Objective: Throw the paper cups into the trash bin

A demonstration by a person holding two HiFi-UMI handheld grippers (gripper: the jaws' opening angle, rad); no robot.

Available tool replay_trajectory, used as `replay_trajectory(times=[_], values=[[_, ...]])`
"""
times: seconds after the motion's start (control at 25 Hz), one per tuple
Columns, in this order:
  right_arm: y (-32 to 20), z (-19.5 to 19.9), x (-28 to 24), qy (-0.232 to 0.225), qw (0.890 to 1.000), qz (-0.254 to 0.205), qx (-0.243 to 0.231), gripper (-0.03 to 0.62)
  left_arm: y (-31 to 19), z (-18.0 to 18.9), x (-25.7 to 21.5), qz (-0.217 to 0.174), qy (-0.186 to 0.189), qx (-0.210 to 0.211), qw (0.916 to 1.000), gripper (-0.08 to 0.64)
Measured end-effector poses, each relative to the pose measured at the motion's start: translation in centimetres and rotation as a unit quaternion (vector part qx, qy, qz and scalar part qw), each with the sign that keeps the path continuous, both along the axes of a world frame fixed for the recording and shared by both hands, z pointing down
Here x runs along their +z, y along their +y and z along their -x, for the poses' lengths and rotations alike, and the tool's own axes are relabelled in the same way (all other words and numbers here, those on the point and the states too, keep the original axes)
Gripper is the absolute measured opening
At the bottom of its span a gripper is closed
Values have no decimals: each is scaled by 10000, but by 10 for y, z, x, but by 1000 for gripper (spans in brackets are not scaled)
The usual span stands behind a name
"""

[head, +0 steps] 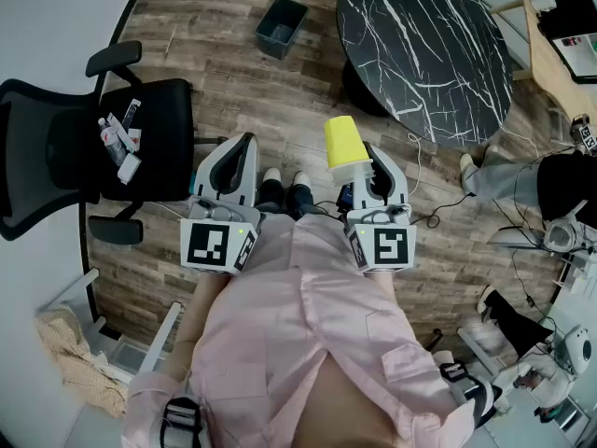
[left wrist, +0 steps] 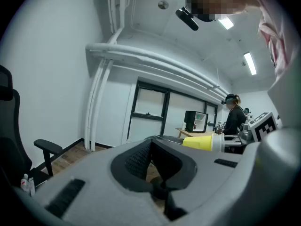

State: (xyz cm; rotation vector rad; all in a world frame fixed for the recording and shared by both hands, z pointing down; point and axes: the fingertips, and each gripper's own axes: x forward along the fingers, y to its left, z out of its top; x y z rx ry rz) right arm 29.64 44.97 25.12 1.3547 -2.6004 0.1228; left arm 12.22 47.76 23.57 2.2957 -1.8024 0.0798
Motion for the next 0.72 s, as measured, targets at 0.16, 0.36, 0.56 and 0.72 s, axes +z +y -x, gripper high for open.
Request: replay_trajectory(times=[0.16,0.36,0.56,0.72], values=[[1,5,1,-9,10000,12,-69,40,3,5,-1,-44,-63,-56,10000,15],[3,7,1,-37,9999,24,-121,40,6,6,-2,-61,-101,-101,9999,15],[2,4,1,-27,9998,17,-179,40,7,3,-3,-62,-119,-155,9998,15],[1,-1,1,-33,9998,12,-213,40,6,-1,-4,-76,-141,-215,9996,15]])
